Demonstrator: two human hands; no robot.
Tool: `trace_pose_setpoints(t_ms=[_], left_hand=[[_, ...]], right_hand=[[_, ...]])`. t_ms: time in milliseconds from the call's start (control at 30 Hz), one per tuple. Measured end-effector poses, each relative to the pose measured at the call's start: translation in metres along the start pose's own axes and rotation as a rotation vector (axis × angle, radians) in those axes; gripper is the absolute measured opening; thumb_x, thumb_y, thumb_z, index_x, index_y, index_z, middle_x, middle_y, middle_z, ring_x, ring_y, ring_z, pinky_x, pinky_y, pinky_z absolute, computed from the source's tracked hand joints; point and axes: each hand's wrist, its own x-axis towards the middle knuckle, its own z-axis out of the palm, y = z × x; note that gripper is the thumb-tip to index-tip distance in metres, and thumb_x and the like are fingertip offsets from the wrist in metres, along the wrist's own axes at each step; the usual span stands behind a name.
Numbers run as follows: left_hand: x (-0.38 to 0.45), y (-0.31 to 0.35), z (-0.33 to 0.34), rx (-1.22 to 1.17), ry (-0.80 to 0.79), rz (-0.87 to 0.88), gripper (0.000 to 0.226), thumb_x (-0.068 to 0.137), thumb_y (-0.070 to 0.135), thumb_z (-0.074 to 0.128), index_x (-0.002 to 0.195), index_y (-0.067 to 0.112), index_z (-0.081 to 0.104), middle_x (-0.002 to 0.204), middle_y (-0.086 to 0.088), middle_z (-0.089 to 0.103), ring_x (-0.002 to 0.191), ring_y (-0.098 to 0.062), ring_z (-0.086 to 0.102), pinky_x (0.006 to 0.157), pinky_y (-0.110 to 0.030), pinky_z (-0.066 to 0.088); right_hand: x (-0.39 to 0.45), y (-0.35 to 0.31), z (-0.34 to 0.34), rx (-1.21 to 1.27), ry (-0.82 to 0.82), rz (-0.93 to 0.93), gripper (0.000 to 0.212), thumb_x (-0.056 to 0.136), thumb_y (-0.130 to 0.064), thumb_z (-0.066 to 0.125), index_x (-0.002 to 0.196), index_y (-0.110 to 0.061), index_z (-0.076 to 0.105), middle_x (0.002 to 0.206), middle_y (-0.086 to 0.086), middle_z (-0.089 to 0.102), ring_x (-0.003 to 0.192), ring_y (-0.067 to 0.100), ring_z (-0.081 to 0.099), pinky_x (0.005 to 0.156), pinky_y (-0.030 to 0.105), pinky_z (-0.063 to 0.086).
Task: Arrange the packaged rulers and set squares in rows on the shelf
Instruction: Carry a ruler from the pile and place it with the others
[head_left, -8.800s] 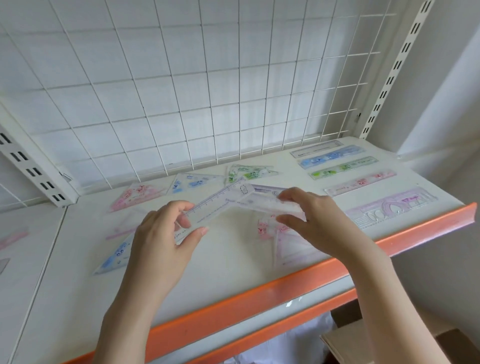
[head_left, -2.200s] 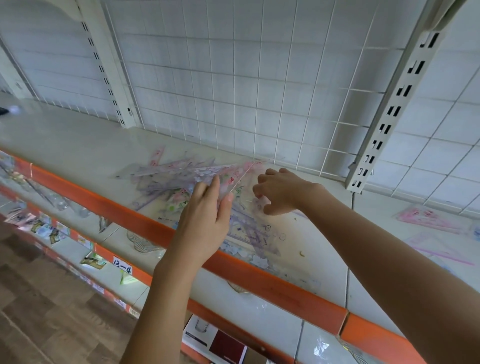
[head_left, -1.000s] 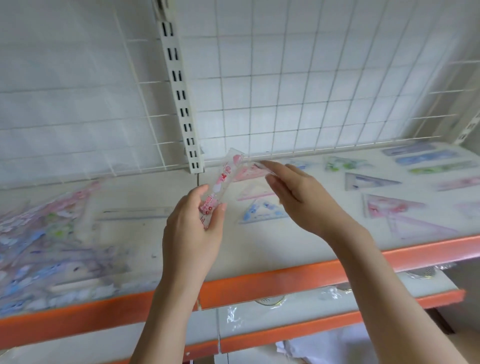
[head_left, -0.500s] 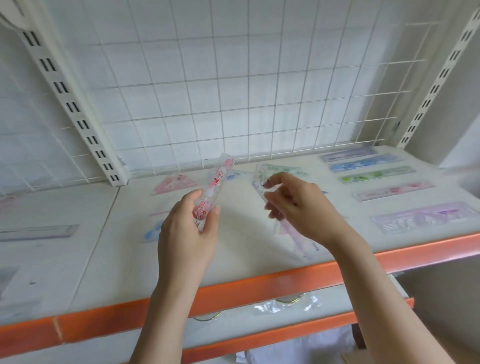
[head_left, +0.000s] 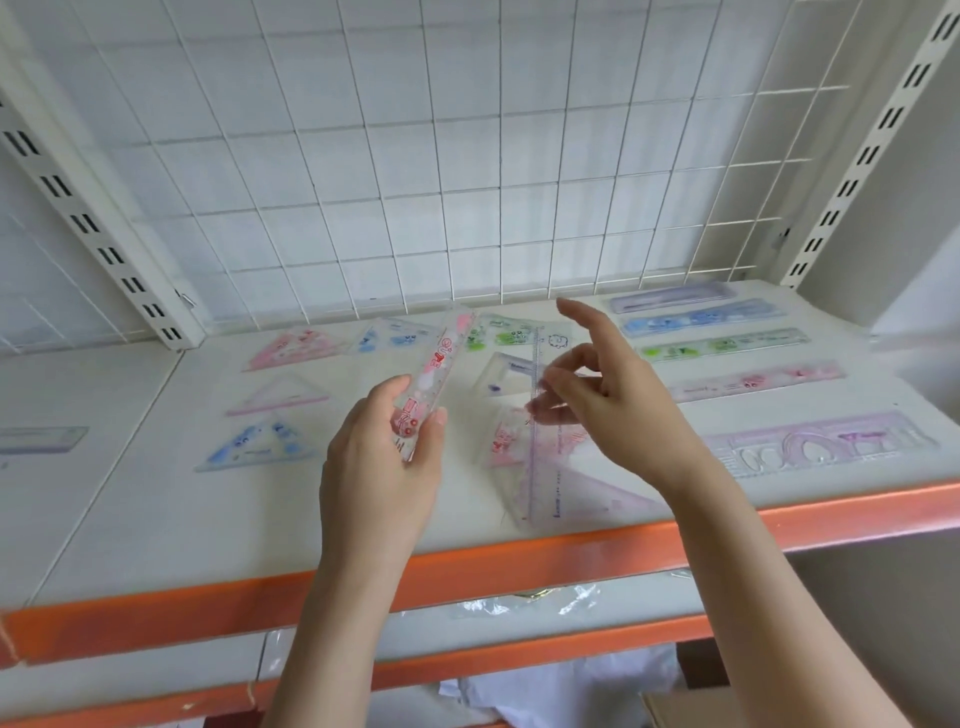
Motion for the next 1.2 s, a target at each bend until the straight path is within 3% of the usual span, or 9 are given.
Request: trace_pose_setpoints(t_ms=[100, 267, 400, 533, 667, 800, 900, 1033, 1200], left_hand=[[0.005, 0.002, 0.001, -0.004, -0.018, 0.004, 0.038, 0.086, 0.030, 0.063, 0.122, 0.021, 0.056, 0.102, -0.002, 0.062, 0.085, -0.029, 0.058, 0.076, -0.034, 0.046], [0.020, 0.000, -0.001, -0.015, -0.028, 0.024, 0.039, 0.086, 0.031, 0.062, 0.124, 0.021, 0.056, 0.103, -0.003, 0.063, 0.087, -0.030, 0.058, 0.078, -0.036, 0.046], [0.030, 0.002, -0.002, -0.038, -0.036, 0.051, 0.039, 0.087, 0.031, 0.062, 0.124, 0.021, 0.056, 0.106, -0.004, 0.063, 0.089, -0.031, 0.059, 0.080, -0.038, 0.048], [0.039, -0.004, -0.007, -0.051, -0.030, 0.068, 0.040, 0.087, 0.030, 0.062, 0.125, 0.020, 0.056, 0.105, -0.003, 0.063, 0.089, -0.031, 0.059, 0.079, -0.036, 0.045], [0.044, -0.010, -0.013, -0.086, -0.048, 0.059, 0.039, 0.086, 0.030, 0.062, 0.123, 0.020, 0.057, 0.102, -0.004, 0.063, 0.085, -0.030, 0.057, 0.076, -0.033, 0.044], [0.047, -0.016, -0.019, -0.128, -0.095, 0.038, 0.036, 0.087, 0.032, 0.061, 0.122, 0.022, 0.058, 0.089, 0.005, 0.056, 0.079, -0.025, 0.054, 0.072, -0.027, 0.039], [0.049, -0.022, -0.022, -0.125, -0.120, 0.046, 0.036, 0.088, 0.033, 0.059, 0.122, 0.022, 0.057, 0.087, 0.007, 0.053, 0.075, -0.023, 0.050, 0.071, -0.027, 0.037], [0.054, -0.030, -0.025, -0.149, -0.152, 0.047, 0.038, 0.089, 0.032, 0.058, 0.125, 0.021, 0.055, 0.092, 0.003, 0.058, 0.076, -0.023, 0.051, 0.070, -0.026, 0.036], [0.057, -0.031, -0.023, -0.166, -0.160, 0.102, 0.039, 0.088, 0.027, 0.061, 0.125, 0.018, 0.055, 0.087, 0.005, 0.053, 0.070, -0.020, 0.046, 0.069, -0.026, 0.036]], right_hand=[[0.004, -0.001, 0.002, 0.052, -0.001, 0.008, 0.045, 0.095, 0.002, 0.043, 0.121, -0.035, 0.052, 0.081, -0.001, 0.051, 0.076, 0.021, 0.069, 0.079, 0.041, 0.058], [0.013, -0.003, 0.005, 0.007, 0.070, 0.040, 0.039, 0.095, -0.003, 0.037, 0.108, -0.028, 0.063, 0.076, 0.000, 0.064, 0.078, 0.019, 0.067, 0.086, 0.042, 0.055], [0.017, -0.007, 0.006, 0.043, 0.069, 0.042, 0.047, 0.090, 0.003, 0.030, 0.121, -0.017, 0.059, 0.085, 0.000, 0.066, 0.092, 0.018, 0.064, 0.092, 0.033, 0.052], [0.020, -0.008, 0.015, -0.141, 0.135, -0.061, 0.049, 0.086, 0.008, 0.042, 0.126, -0.017, 0.056, 0.091, -0.003, 0.064, 0.086, 0.013, 0.061, 0.074, 0.019, 0.048], [0.022, -0.009, 0.025, -0.214, 0.313, -0.148, 0.034, 0.085, 0.000, 0.062, 0.111, -0.022, 0.064, 0.091, 0.003, 0.065, 0.079, 0.007, 0.064, 0.074, 0.009, 0.046], [0.024, -0.010, 0.035, -0.286, 0.366, -0.157, 0.028, 0.086, -0.012, 0.066, 0.111, -0.024, 0.066, 0.093, -0.001, 0.065, 0.080, 0.008, 0.063, 0.076, 0.016, 0.050], [0.025, -0.006, 0.044, -0.362, 0.382, -0.172, 0.029, 0.085, -0.019, 0.068, 0.113, -0.026, 0.067, 0.105, -0.003, 0.059, 0.094, 0.010, 0.059, 0.080, 0.022, 0.048], [0.026, 0.005, 0.050, -0.629, 0.450, -0.245, 0.023, 0.082, -0.026, 0.068, 0.105, -0.026, 0.071, 0.126, 0.004, 0.051, 0.117, 0.022, 0.043, 0.096, 0.026, 0.031], [0.030, 0.008, 0.048, -1.014, 0.311, -0.368, 0.029, 0.071, -0.013, 0.059, 0.098, -0.019, 0.066, 0.100, -0.002, 0.066, 0.115, 0.027, 0.054, 0.099, 0.035, 0.025]])
